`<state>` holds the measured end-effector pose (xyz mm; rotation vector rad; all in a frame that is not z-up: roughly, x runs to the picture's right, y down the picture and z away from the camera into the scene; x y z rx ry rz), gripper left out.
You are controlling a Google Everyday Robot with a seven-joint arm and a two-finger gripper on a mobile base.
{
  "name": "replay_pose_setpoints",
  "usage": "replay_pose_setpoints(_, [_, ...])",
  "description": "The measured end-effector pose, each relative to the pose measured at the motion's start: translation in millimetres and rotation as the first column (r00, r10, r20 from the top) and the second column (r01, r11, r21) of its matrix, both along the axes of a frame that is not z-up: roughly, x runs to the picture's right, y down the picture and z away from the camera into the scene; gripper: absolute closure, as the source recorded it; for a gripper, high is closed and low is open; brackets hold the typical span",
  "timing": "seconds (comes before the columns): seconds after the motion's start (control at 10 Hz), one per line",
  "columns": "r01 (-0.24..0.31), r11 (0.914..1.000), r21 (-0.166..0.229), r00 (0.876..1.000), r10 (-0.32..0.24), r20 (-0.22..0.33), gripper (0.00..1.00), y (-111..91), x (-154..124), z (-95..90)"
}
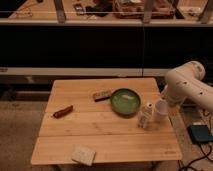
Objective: Drag the ceramic bowl in a circle
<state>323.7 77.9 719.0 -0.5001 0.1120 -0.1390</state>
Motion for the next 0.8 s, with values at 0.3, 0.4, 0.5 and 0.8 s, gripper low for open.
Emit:
replay_pose_setpoints(0.3, [0.0,1.0,0.0,1.0,0.0,0.0,0.35,0.0,0.0,0.0])
replay_pose_setpoints(0.4, [0.0,1.0,0.0,1.0,0.0,0.0,0.35,0.0,0.0,0.0])
replay_pose_setpoints(0.5, [0.0,1.0,0.0,1.0,0.0,0.0,0.35,0.0,0.0,0.0])
replay_pose_setpoints(0.8, [0.023,0.9995,0.021,1.0,-0.023,-0.007,0.35,-5.2,2.9,-0.1])
